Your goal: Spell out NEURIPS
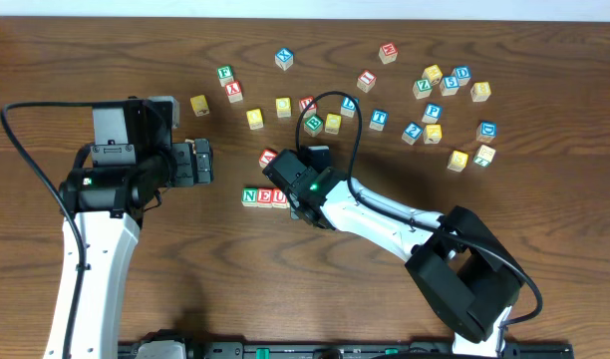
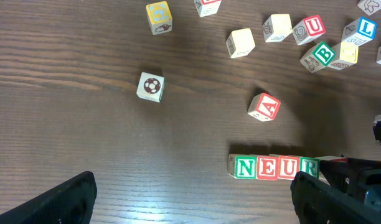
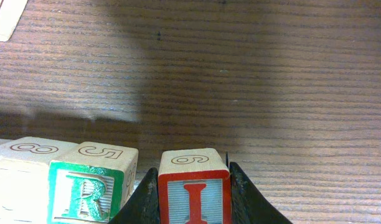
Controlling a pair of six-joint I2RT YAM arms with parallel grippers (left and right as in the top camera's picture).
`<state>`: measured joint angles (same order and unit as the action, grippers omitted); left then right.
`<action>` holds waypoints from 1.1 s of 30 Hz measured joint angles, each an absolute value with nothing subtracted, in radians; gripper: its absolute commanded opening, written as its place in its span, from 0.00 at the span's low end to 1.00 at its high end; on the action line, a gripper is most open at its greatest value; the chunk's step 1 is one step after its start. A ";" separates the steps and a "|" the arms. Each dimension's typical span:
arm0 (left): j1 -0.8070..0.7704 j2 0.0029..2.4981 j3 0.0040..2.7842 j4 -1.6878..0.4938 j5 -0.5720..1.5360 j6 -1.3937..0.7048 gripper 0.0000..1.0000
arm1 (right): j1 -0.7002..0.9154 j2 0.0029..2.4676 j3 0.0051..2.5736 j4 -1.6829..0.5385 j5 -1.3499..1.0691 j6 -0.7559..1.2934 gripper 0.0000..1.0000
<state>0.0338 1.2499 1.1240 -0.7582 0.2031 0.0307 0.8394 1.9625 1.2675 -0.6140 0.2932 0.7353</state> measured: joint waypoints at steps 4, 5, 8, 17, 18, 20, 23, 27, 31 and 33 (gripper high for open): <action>0.034 1.250 1.124 -0.758 0.203 0.031 0.98 | 0.839 1.963 1.266 -0.612 0.293 0.743 0.36; 0.034 1.250 1.124 -0.758 0.203 0.031 0.98 | 0.839 1.963 1.265 -0.612 0.293 0.743 0.37; 0.034 1.250 1.124 -0.758 0.203 0.031 0.98 | 0.839 1.963 1.263 -0.612 0.292 0.744 0.39; 0.034 1.250 1.124 -0.758 0.203 0.031 0.98 | 0.839 1.963 1.261 -0.609 0.292 0.745 0.40; 0.034 1.250 1.124 -0.758 0.203 0.031 0.98 | 0.839 1.963 1.261 -0.609 0.292 0.745 0.40; 0.034 1.250 1.124 -0.758 0.203 0.031 0.98 | 0.839 1.963 1.261 -0.609 0.292 0.745 0.40; 0.034 1.250 1.124 -0.758 0.203 0.031 0.98 | 0.839 1.963 1.261 -0.609 0.292 0.745 0.40; 0.034 1.250 1.124 -0.758 0.203 0.031 0.98 | 0.839 1.963 1.261 -0.609 0.297 0.745 0.40; 0.034 1.250 1.124 -0.758 0.203 0.031 0.98 | 0.839 1.963 1.261 -0.609 0.304 0.745 0.41; 0.034 1.250 1.124 -0.758 0.203 0.031 0.98 | 0.839 1.963 1.261 -0.608 0.308 0.745 0.41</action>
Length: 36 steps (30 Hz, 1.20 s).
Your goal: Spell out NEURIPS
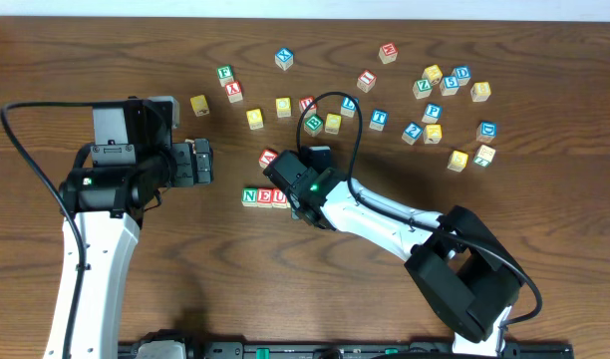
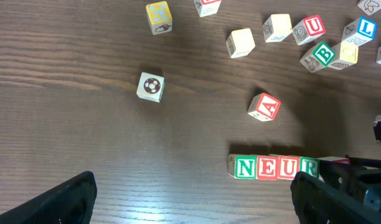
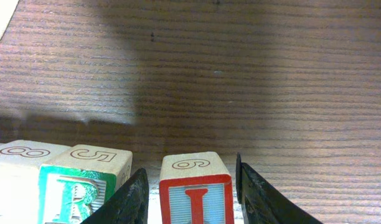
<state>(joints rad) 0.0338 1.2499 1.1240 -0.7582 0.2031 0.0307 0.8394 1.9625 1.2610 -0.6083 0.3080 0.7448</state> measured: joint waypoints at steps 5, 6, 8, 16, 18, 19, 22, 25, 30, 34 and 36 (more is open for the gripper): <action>0.034 1.250 1.124 -0.758 0.203 0.031 0.98 | 0.839 1.963 1.261 -0.606 0.315 0.745 0.42; 0.034 1.250 1.124 -0.758 0.203 0.031 0.98 | 0.839 1.963 1.261 -0.604 0.316 0.745 0.42; 0.034 1.250 1.124 -0.758 0.203 0.031 0.98 | 0.839 1.963 1.261 -0.601 0.326 0.745 0.43; 0.034 1.250 1.124 -0.758 0.203 0.031 0.98 | 0.839 1.963 1.261 -0.592 0.358 0.746 0.44; 0.034 1.250 1.124 -0.758 0.203 0.031 0.98 | 0.839 1.963 1.262 -0.592 0.363 0.746 0.44; 0.034 1.250 1.124 -0.758 0.203 0.031 0.98 | 0.837 1.963 1.265 -0.593 0.367 0.746 0.44; 0.034 1.250 1.124 -0.758 0.203 0.031 0.98 | 0.832 1.963 1.288 -0.595 0.377 0.738 0.44; 0.034 1.250 1.124 -0.758 0.203 0.031 0.98 | 0.822 1.962 1.320 -0.615 0.385 0.730 0.44; 0.034 1.250 1.124 -0.759 0.203 0.031 0.98 | 0.820 1.960 1.367 -0.670 0.402 0.710 0.45; 0.034 1.250 1.124 -0.758 0.203 0.031 0.98 | 0.820 1.940 1.426 -0.757 0.418 0.698 0.53; 0.034 1.250 1.124 -0.758 0.203 0.031 0.98 | 0.820 1.920 1.449 -0.790 0.422 0.691 0.56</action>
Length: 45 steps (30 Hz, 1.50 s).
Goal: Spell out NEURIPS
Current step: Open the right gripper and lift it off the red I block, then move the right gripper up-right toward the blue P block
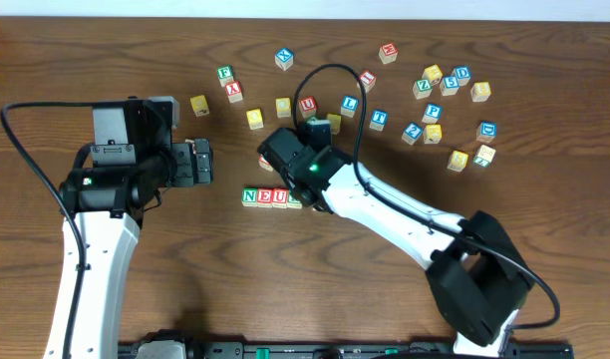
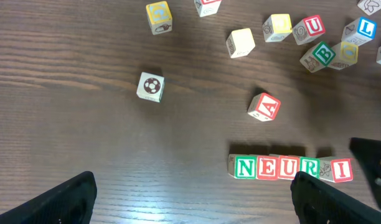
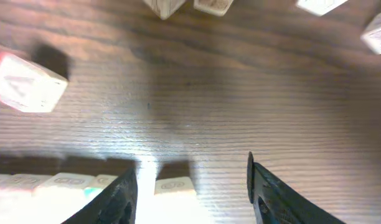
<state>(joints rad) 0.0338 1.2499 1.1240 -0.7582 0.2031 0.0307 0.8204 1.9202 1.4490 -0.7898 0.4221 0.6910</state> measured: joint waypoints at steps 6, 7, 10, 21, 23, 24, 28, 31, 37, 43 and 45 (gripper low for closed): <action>0.034 1.250 1.124 -0.759 0.203 0.031 0.98 | 0.818 1.829 1.492 -0.877 0.436 0.678 0.69; 0.034 1.250 1.124 -0.759 0.203 0.031 0.98 | 0.814 1.804 1.498 -0.905 0.437 0.675 0.70; 0.034 1.250 1.124 -0.758 0.203 0.031 0.98 | 0.793 1.745 1.507 -0.968 0.440 0.672 0.72; 0.034 1.250 1.124 -0.759 0.204 0.031 0.98 | 0.510 1.662 1.514 -1.238 0.415 0.687 0.82; 0.034 1.250 1.124 -0.759 0.203 0.031 0.98 | 0.433 1.662 1.514 -1.258 0.393 0.677 0.83; 0.034 1.250 1.124 -0.759 0.203 0.031 0.98 | 0.414 1.662 1.514 -1.261 0.385 0.669 0.82; 0.034 1.250 1.124 -0.758 0.203 0.031 0.98 | 0.334 1.662 1.514 -1.264 0.326 0.613 0.83; 0.034 1.250 1.124 -0.759 0.203 0.031 0.98 | 0.288 1.662 1.514 -1.262 0.276 0.550 0.83; 0.034 1.250 1.124 -0.759 0.203 0.031 0.98 | 0.245 1.661 1.514 -1.238 0.171 0.485 0.82; 0.034 1.250 1.124 -0.759 0.203 0.031 0.98 | 0.243 1.662 1.514 -1.177 0.099 0.470 0.80; 0.034 1.250 1.124 -0.759 0.203 0.031 0.98 | 0.243 1.661 1.514 -1.156 0.093 0.477 0.77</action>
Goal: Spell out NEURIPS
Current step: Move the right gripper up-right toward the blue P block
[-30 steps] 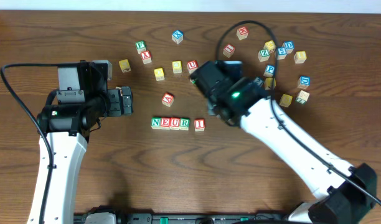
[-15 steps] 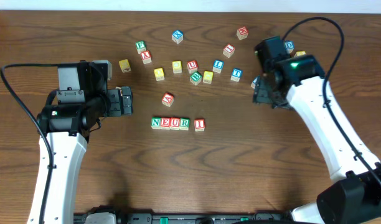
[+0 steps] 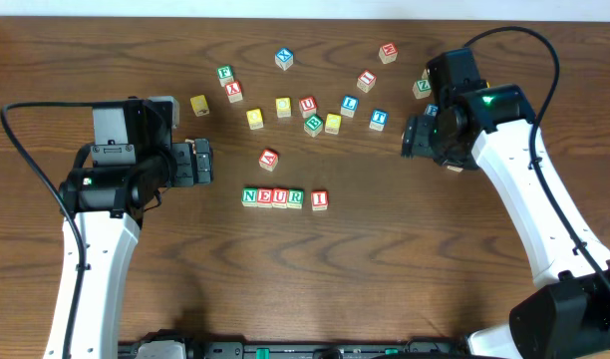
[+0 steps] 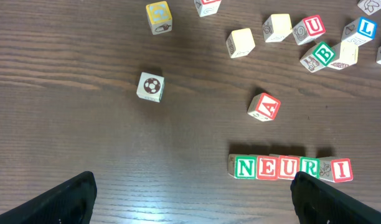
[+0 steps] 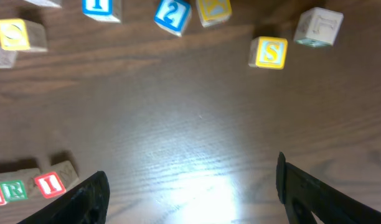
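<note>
Red and green blocks spell N, E, U, R in a row (image 3: 273, 197) at the table's middle, also in the left wrist view (image 4: 274, 168). A red I block (image 3: 319, 198) stands just right of the R with a small gap, seen again as the I block (image 5: 50, 184). My right gripper (image 3: 417, 140) hangs open and empty over the right-hand cluster of blocks. Its wrist view shows a yellow S block (image 5: 268, 53) ahead of it. My left gripper (image 3: 203, 163) is open and empty, left of the row. No P block shows.
Loose letter blocks lie along the far side: a red A (image 3: 269, 158), a green B (image 3: 313, 125), a blue L (image 3: 350, 103), a red U (image 3: 307, 104). A soccer-ball block (image 4: 150, 86) sits at the far left. A blue 2 block (image 5: 173, 14) lies near the S.
My right gripper was low over the I block at the end of the row. Now it is far to the right, over the right-hand cluster. The I block stays by the R.
At first my right gripper was shut on the I block, set down just right of the R. Then its fingers stood open around the block. Later it was higher above the row, and now it is over the right cluster. The left arm stayed put.
</note>
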Controlling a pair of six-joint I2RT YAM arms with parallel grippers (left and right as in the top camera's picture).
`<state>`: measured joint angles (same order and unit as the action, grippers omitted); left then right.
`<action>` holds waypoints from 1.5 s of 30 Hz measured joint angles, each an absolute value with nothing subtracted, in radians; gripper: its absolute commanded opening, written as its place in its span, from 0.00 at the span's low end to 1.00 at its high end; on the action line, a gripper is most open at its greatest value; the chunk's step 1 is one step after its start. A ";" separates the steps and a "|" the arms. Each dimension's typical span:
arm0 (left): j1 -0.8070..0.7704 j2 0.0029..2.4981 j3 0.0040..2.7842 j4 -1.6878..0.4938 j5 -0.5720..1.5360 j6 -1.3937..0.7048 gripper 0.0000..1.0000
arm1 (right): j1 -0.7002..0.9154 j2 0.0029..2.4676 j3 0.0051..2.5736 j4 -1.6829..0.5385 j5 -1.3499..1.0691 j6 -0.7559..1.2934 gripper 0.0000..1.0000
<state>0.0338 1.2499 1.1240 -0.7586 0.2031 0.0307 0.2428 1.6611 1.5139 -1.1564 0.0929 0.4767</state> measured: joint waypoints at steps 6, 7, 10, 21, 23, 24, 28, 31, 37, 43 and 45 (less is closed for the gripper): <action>0.034 1.250 1.124 -0.758 0.204 0.031 0.98 | 0.243 1.662 1.514 -1.054 0.150 0.625 0.79; 0.034 1.250 1.124 -0.758 0.204 0.031 0.98 | 0.243 1.662 1.514 -1.029 0.162 0.647 0.81; 0.034 1.250 1.124 -0.759 0.203 0.031 0.98 | 0.242 1.662 1.515 -0.939 0.188 0.694 0.87; 0.034 1.250 1.124 -0.759 0.203 0.031 0.98 | 0.122 1.915 1.525 -0.840 0.096 0.669 0.81; 0.034 1.250 1.124 -0.758 0.203 0.031 0.98 | 0.096 1.942 1.522 -0.850 0.081 0.664 0.81; 0.034 1.250 1.124 -0.759 0.203 0.031 0.98 | 0.074 1.944 1.522 -0.854 0.072 0.648 0.81; 0.034 1.250 1.124 -0.759 0.203 0.031 0.98 | 0.036 1.943 1.524 -0.875 0.047 0.590 0.81; 0.034 1.250 1.124 -0.759 0.203 0.031 0.98 | 0.018 1.943 1.544 -0.926 0.017 0.537 0.81; 0.034 1.250 1.124 -0.759 0.203 0.031 0.98 | -0.004 2.016 1.805 -1.148 -0.010 0.434 0.83; 0.034 1.250 1.124 -0.758 0.203 0.031 0.98 | -0.004 2.159 2.006 -1.256 -0.034 0.395 0.83; 0.034 1.250 1.124 -0.759 0.203 0.031 0.98 | -0.003 2.195 2.021 -1.249 -0.035 0.389 0.83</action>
